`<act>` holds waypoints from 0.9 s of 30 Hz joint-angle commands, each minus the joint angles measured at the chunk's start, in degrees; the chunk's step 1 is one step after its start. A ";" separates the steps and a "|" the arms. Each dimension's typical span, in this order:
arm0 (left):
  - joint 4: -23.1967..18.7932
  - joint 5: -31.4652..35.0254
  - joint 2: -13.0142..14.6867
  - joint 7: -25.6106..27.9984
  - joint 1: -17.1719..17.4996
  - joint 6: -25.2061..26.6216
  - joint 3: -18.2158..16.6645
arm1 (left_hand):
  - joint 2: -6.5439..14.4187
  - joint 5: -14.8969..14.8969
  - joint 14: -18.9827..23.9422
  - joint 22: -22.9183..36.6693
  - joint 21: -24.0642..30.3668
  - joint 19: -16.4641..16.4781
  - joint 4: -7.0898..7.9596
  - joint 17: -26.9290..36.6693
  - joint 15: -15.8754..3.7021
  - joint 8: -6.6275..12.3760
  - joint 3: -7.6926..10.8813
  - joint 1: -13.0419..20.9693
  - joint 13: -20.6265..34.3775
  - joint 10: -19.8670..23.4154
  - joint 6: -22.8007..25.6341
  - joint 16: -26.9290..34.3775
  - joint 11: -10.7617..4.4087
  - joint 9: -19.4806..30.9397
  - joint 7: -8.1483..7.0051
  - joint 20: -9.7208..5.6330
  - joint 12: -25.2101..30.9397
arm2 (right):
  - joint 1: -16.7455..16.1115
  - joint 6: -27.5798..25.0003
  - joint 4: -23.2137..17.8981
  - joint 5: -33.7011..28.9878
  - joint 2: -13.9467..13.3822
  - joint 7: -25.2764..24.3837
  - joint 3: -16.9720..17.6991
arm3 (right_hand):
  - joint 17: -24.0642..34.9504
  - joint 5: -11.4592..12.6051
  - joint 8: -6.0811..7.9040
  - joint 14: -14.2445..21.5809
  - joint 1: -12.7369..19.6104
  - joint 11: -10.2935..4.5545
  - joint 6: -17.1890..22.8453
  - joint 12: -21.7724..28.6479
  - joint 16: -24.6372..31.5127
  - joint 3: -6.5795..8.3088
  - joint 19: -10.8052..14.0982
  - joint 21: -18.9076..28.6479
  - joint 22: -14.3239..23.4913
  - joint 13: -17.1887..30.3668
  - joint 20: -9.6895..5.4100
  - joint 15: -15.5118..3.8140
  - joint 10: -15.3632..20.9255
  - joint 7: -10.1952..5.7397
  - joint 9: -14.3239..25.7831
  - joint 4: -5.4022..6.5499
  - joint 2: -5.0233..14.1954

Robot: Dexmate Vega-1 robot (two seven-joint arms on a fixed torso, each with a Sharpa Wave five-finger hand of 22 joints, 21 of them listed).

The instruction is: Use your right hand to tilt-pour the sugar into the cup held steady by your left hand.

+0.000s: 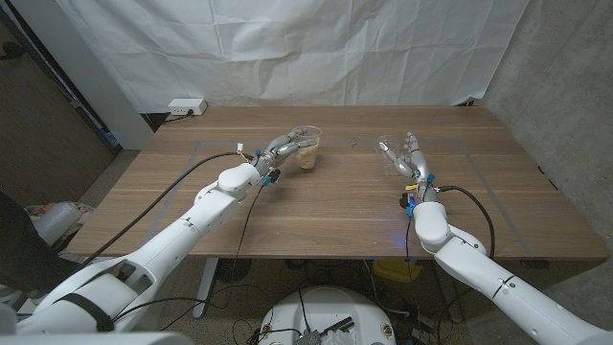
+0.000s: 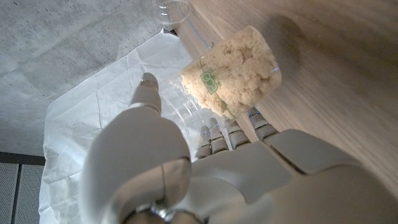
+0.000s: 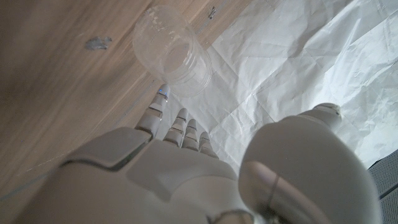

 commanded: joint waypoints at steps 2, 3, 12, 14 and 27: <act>-1.59 -1.99 2.39 -5.35 -0.17 3.34 0.53 | -0.85 0.19 -4.67 -0.12 -1.28 -2.46 0.27 -0.43 1.90 -2.16 -0.59 -0.59 -0.82 -4.54 -4.24 -0.61 1.61 -0.60 0.99 0.84 -0.65 | -0.49 0.19 -0.77 -1.33 -0.03 -1.99 0.24 | 0.03 -0.18 0.27 0.70 -0.30 0.25 0.17 0.37 0.55 -0.05 -0.05 -0.14 0.00 0.05 -0.47 -0.17 0.23 -0.24 0.16 0.31 0.07; -2.31 -1.16 2.93 -4.93 -0.20 3.97 0.84 | -0.92 0.21 -5.72 -0.12 -1.64 -3.26 0.38 -0.53 2.28 -2.44 -0.72 -0.87 -1.07 -5.89 -5.14 -0.61 1.83 -0.72 1.09 0.85 -0.79 | -0.53 0.74 -0.60 -1.09 -0.07 -1.75 0.28 | 0.01 -0.18 0.30 0.77 -0.30 0.27 0.25 0.38 0.58 -0.04 -0.03 -0.14 0.00 0.04 -0.51 -0.15 0.28 -0.27 0.16 0.32 0.06; -2.92 -2.34 3.60 -6.78 0.29 3.94 0.54 | -0.70 0.36 -10.70 -0.10 -2.99 -6.12 0.77 -0.86 3.98 -3.16 -1.05 -1.90 -2.18 -11.32 -10.19 -0.62 3.71 -1.11 2.22 1.77 -0.85 | -1.31 1.18 -1.02 -1.22 0.20 -2.98 0.53 | -0.14 -0.12 0.42 1.48 -0.30 0.24 0.60 0.57 0.87 0.12 0.17 -0.06 0.01 -0.06 -1.57 -0.44 0.87 -0.43 0.14 0.41 0.20; -3.04 -1.92 4.21 -7.91 -0.03 3.88 0.95 | -0.46 0.44 -12.11 -0.07 -3.41 -7.03 0.96 -0.89 4.85 -3.14 -1.13 -2.31 -2.54 -12.85 -11.63 -0.52 4.58 -1.21 2.52 2.48 -0.69 | -1.51 1.06 -1.34 -1.19 0.15 -3.09 0.61 | -0.17 -0.12 0.42 1.55 -0.32 0.17 0.61 0.56 0.90 0.14 0.18 -0.05 0.01 -0.08 -1.69 -0.43 0.89 -0.45 0.14 0.43 0.21; -11.07 -5.38 9.59 -9.47 5.36 5.67 -1.23 | -1.21 1.32 -23.20 0.08 -6.05 -14.91 2.28 -0.71 8.25 -3.61 -3.11 -5.97 -4.12 -23.83 -24.58 -0.69 8.21 -1.44 1.60 3.60 -0.73 | -3.53 1.18 -3.48 -1.15 -0.23 -4.37 1.58 | -0.33 -0.17 0.21 1.09 -1.16 0.45 0.13 0.36 0.75 0.00 -0.41 -0.29 0.03 -0.22 -0.65 0.30 0.57 -0.40 0.13 0.88 0.06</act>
